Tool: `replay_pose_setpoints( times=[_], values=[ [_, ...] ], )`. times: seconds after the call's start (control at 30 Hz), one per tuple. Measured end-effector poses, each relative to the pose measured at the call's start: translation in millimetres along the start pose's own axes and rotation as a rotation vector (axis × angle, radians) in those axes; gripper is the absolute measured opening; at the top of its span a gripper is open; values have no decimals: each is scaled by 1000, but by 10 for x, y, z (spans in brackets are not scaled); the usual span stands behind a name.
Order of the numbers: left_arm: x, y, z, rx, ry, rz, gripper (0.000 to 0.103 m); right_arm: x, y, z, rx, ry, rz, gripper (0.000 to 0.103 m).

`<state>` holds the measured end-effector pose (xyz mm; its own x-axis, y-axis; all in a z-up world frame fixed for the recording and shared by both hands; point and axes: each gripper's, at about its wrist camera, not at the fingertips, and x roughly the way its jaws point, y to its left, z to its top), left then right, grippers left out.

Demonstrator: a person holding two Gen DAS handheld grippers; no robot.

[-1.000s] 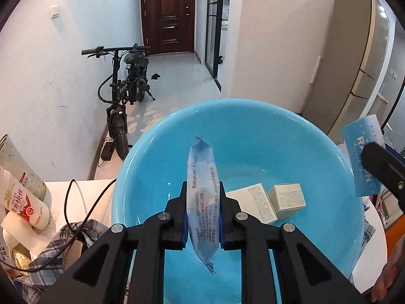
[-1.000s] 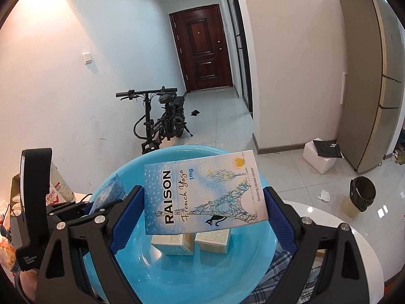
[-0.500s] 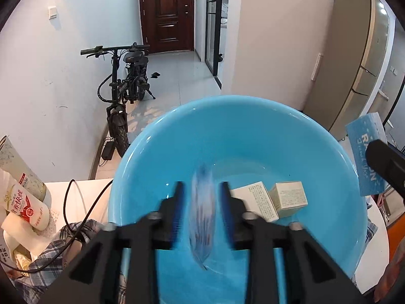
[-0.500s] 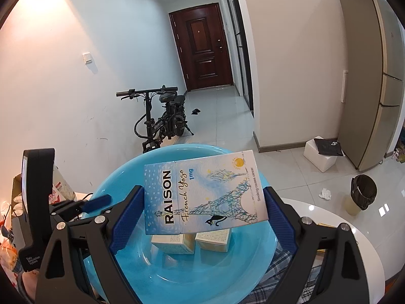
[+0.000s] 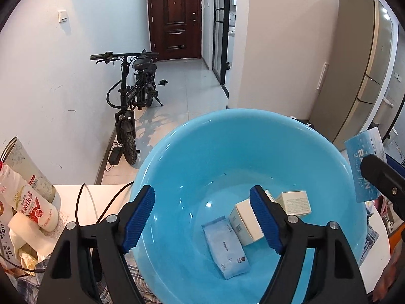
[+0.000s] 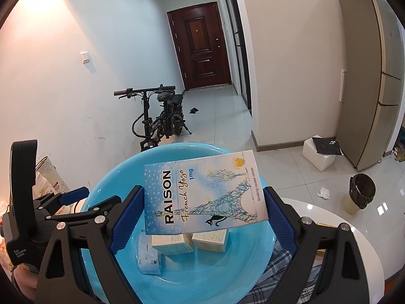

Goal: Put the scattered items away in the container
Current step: 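Open the right gripper to drop the RAISON pack into the basin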

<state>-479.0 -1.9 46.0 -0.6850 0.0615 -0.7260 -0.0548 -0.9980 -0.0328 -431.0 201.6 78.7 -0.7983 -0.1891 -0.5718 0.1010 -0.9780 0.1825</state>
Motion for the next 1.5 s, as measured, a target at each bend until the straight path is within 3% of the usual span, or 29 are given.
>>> replay_pose_setpoints(
  times=[0.9, 1.5],
  values=[
    [38, 138, -14, -22, 26, 29, 80, 193, 23, -73, -24, 71, -6, 91],
    [69, 37, -46, 33, 39, 53, 80, 317, -41, -106, -15, 133, -4, 91]
  ],
)
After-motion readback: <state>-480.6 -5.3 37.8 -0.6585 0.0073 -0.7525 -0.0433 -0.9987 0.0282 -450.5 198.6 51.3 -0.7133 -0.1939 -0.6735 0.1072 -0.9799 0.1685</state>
